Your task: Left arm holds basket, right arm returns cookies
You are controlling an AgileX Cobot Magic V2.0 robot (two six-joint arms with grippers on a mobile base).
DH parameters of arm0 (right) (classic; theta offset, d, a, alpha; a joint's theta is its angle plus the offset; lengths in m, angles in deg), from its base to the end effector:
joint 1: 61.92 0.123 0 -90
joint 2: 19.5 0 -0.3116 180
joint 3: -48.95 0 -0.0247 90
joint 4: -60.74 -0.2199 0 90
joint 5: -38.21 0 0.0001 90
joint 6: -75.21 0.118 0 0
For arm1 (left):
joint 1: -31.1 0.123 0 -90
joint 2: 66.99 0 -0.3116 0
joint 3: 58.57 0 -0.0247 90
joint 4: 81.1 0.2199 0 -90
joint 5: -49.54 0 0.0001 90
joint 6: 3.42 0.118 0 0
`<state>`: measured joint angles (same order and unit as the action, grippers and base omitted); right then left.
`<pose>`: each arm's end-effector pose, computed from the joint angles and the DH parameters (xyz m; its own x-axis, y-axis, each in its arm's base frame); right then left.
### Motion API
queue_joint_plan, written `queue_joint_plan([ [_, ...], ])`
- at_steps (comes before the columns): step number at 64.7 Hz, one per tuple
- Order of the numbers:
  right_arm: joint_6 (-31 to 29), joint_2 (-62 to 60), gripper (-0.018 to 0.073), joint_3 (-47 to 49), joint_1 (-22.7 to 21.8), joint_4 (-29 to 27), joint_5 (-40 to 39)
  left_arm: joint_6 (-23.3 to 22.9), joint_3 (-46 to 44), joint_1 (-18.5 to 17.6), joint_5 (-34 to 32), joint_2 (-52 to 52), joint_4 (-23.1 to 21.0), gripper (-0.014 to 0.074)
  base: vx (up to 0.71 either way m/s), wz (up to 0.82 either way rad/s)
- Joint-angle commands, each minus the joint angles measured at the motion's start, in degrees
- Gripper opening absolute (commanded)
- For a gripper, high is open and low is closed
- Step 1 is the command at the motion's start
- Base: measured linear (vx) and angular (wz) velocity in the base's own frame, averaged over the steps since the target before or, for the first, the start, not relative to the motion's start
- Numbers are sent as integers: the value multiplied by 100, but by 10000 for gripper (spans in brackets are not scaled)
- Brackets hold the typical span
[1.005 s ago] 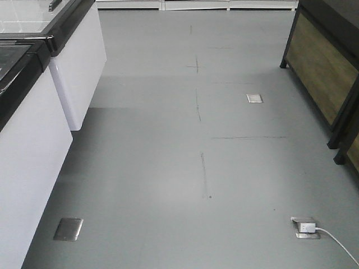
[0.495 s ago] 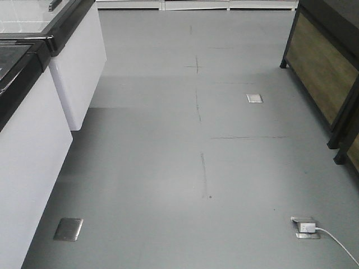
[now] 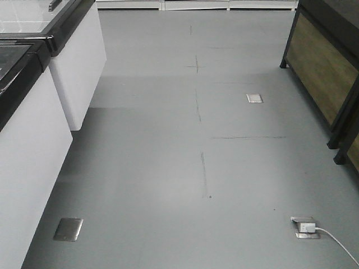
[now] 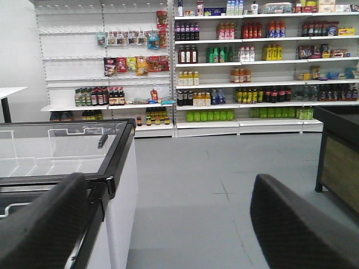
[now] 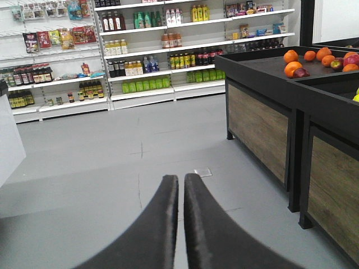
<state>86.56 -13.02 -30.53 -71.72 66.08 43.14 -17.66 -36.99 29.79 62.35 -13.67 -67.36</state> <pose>0.0254 -0.0054 0.1964 0.0038 0.1059 -0.9944 0.1787 0.9783 0.1049 0.1376 0.0031 0.4594 0.0466 -0.0155 -0.9988 -0.0291 0.9994 -0.0169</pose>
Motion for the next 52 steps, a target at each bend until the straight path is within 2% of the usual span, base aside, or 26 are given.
queue_joint_plan([
  [1,-79,61,-10,-106,-26,11,-408,-94,-188,284,-443,-20,21,575,0,0],
  [6,-79,61,-10,-106,-26,11,-408,-194,-188,595,-443,-20,27,575,0,0],
  [23,-79,61,-10,-106,-26,11,-408,-734,-188,2028,-228,-20,32,575,0,0],
  [30,-79,61,-10,-106,-26,11,-408,-1314,-188,2569,-109,-20,32,575,0,0],
  [35,-79,61,-10,-106,-26,11,-408,-2027,-208,2943,62,-25,27,575,0,0],
  [40,-79,61,-10,-106,-26,11,-408,-2530,-220,3234,316,-29,34,575,0,0],
  [52,-79,61,-10,-106,-26,11,-414,-3294,-220,3742,720,-29,34,575,0,0],
])
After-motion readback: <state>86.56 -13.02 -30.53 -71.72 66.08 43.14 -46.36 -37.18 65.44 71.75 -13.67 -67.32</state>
